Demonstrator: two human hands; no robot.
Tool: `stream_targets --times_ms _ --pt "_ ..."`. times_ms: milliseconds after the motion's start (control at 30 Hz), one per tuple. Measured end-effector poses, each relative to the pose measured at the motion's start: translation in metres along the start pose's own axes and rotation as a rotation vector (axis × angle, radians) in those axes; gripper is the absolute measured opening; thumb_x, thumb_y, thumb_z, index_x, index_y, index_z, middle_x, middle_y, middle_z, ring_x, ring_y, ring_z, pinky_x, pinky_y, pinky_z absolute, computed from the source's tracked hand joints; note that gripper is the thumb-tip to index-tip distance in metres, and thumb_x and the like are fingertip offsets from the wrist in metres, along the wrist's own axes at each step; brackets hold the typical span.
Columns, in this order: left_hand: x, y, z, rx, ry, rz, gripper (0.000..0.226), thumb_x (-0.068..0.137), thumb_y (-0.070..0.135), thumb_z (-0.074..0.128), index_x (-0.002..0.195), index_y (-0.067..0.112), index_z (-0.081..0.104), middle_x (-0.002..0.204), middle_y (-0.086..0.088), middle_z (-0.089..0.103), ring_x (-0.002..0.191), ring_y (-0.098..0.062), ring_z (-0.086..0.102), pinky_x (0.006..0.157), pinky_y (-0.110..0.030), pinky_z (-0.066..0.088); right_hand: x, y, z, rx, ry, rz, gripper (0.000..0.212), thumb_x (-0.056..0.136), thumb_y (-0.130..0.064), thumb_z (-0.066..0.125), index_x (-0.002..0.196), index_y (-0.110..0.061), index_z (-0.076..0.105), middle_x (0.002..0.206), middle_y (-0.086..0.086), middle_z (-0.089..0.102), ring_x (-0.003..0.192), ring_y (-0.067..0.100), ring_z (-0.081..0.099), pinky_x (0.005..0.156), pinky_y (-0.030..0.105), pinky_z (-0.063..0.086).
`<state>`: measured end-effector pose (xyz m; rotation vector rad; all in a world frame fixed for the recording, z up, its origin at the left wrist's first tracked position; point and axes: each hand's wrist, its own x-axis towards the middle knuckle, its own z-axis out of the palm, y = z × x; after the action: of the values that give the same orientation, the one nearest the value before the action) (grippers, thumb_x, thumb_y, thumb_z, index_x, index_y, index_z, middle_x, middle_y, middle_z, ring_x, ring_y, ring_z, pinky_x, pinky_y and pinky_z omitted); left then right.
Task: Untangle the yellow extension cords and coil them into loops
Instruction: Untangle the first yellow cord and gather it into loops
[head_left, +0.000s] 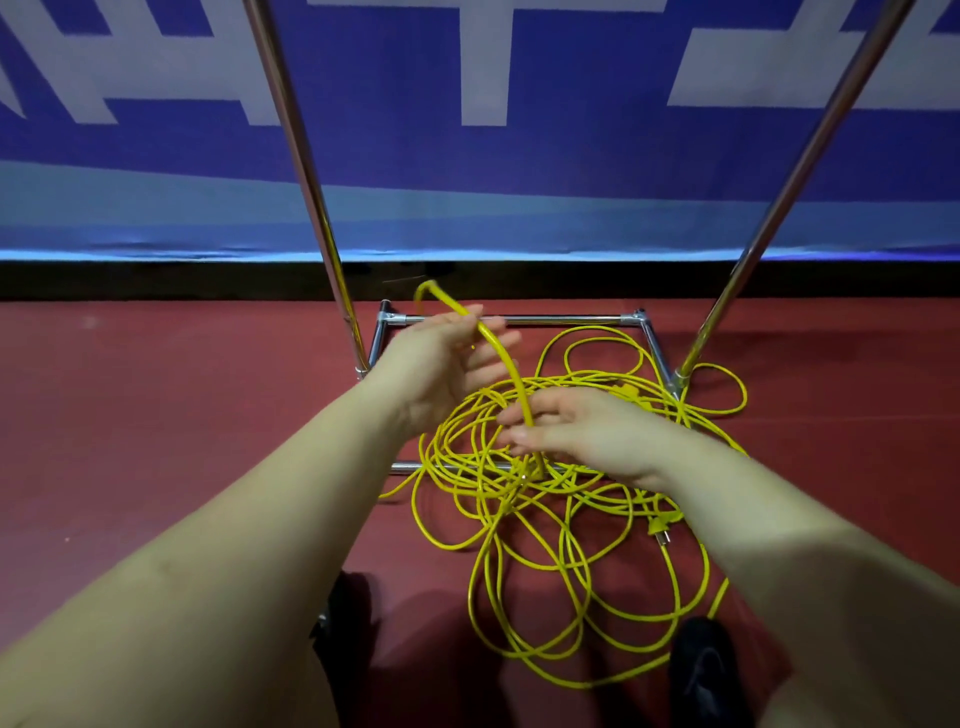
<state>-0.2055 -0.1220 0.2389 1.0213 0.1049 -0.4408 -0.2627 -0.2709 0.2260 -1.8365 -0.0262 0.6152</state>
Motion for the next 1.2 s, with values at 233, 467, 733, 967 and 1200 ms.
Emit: stream_targets --times_ms 233,467,733,967,1200 --pt "0.004 -0.009 -0.012 0.480 -0.148 -0.126 0.026 0.099 0.030 0.039 0.118 0.020 0.054 0.115 -0.004 0.065 0.103 -0.019 0.062 0.097 -0.039 0.044 0.001 -0.015 -0.020 0.554 0.235 -0.148 0.017 0.094 -0.002 0.044 0.095 -0.013 0.056 0.080 0.003 0.063 0.063 0.009 0.067 0.064 0.033 0.058" --pt "-0.006 -0.027 -0.006 0.924 -0.384 -0.022 0.013 0.091 0.014 0.058 0.104 0.016 0.061 0.086 0.006 0.065 0.078 -0.007 0.057 0.080 -0.029 0.044 0.002 -0.019 -0.048 1.045 0.459 -0.171 0.015 0.095 -0.004 0.042 0.087 -0.013 0.051 0.058 -0.003 0.068 0.059 0.009 0.069 0.050 0.031 0.058" --pt "-0.007 -0.007 0.006 0.346 -0.133 0.045 0.014 0.096 0.009 0.046 0.090 0.013 0.057 0.078 0.001 0.057 0.061 -0.005 0.060 0.058 -0.027 0.056 0.001 -0.007 -0.027 0.292 0.250 -0.058 0.030 0.086 -0.028 0.057 0.114 -0.020 0.055 0.115 0.002 0.062 0.111 0.018 0.058 0.096 0.033 0.043" --pt "0.001 0.009 -0.007 0.143 -0.032 0.091 0.016 0.099 0.013 0.041 0.097 0.013 0.058 0.089 -0.002 0.063 0.073 -0.010 0.067 0.068 -0.028 0.058 0.000 -0.013 -0.003 0.219 0.182 -0.177 0.018 0.094 -0.005 0.047 0.093 -0.020 0.058 0.079 -0.004 0.068 0.071 0.004 0.068 0.073 0.024 0.052" --pt "-0.003 -0.024 -0.016 1.080 -0.342 -0.038 0.032 0.091 0.034 0.059 0.118 0.019 0.061 0.117 -0.002 0.066 0.107 -0.014 0.060 0.099 -0.029 0.043 -0.002 -0.026 -0.045 1.099 0.469 -0.263 0.017 0.097 -0.006 0.040 0.086 -0.010 0.052 0.057 -0.003 0.067 0.059 0.007 0.069 0.052 0.024 0.056"
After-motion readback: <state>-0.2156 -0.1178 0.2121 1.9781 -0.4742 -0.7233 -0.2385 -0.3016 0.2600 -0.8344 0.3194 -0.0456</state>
